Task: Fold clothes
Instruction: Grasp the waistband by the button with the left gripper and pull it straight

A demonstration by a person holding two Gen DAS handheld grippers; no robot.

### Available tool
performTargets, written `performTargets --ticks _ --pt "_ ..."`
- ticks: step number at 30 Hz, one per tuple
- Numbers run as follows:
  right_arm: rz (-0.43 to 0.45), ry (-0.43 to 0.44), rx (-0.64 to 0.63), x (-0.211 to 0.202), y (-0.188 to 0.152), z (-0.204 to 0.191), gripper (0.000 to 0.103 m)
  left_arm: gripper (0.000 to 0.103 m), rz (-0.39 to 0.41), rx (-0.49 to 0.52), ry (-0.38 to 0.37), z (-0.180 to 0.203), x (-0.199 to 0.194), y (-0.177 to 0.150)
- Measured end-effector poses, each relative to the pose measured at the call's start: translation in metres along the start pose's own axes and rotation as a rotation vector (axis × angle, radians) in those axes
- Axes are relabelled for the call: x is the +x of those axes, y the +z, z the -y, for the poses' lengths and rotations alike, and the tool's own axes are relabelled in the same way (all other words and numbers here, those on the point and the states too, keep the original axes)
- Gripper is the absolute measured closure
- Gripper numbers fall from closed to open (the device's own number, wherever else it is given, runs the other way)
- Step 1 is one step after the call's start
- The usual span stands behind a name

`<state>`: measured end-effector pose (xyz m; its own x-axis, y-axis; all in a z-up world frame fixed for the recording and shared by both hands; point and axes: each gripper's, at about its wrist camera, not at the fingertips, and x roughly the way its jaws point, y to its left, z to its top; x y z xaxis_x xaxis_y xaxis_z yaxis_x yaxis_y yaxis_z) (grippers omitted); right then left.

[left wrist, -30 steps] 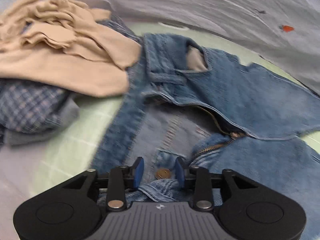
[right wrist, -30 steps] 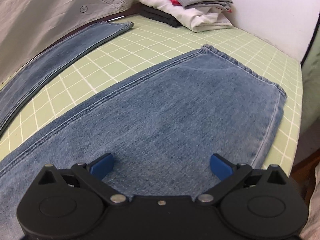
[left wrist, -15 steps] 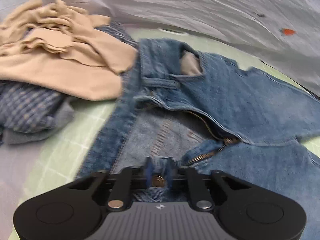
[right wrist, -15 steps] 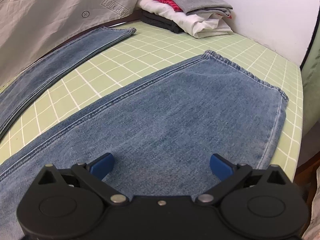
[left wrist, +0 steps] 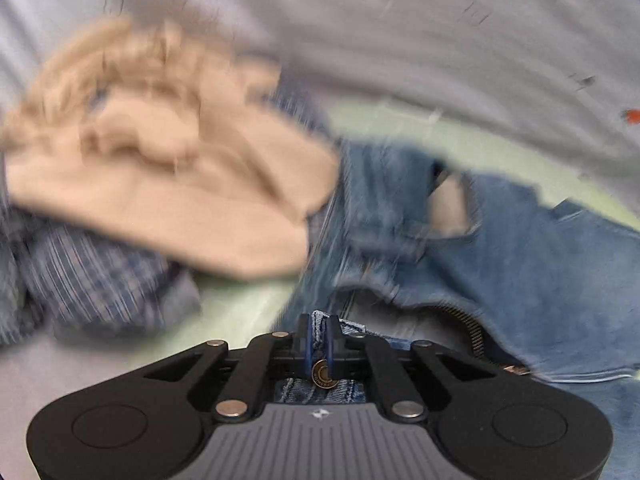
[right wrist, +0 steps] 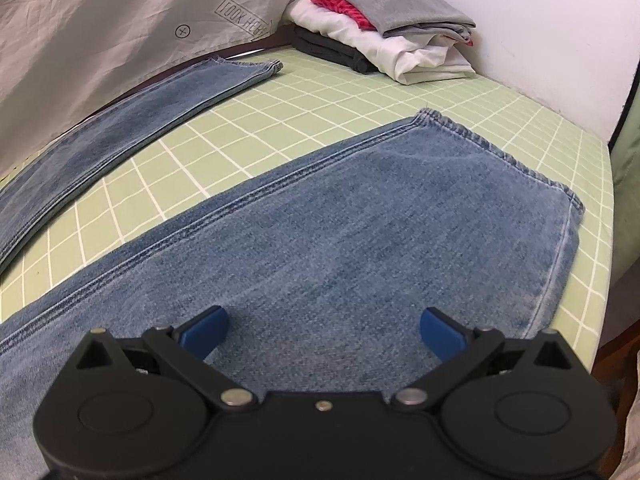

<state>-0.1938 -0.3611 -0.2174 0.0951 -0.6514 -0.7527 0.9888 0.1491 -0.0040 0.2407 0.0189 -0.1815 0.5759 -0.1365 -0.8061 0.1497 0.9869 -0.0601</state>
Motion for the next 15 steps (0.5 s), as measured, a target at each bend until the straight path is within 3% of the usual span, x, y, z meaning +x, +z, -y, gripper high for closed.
performTargets --ticks 4,8,15 --pt "0.004 0.000 0.000 0.000 0.000 0.001 0.000 0.089 -0.025 -0.079 -0.028 -0.007 0.000 0.003" --pt "0.013 -0.003 0.004 0.000 -0.002 0.001 0.000 0.088 0.000 -0.219 -0.096 -0.021 -0.012 0.006" --pt "0.015 -0.015 0.017 0.000 -0.001 -0.002 0.000 0.072 -0.026 -0.608 -0.354 -0.044 0.004 0.002"
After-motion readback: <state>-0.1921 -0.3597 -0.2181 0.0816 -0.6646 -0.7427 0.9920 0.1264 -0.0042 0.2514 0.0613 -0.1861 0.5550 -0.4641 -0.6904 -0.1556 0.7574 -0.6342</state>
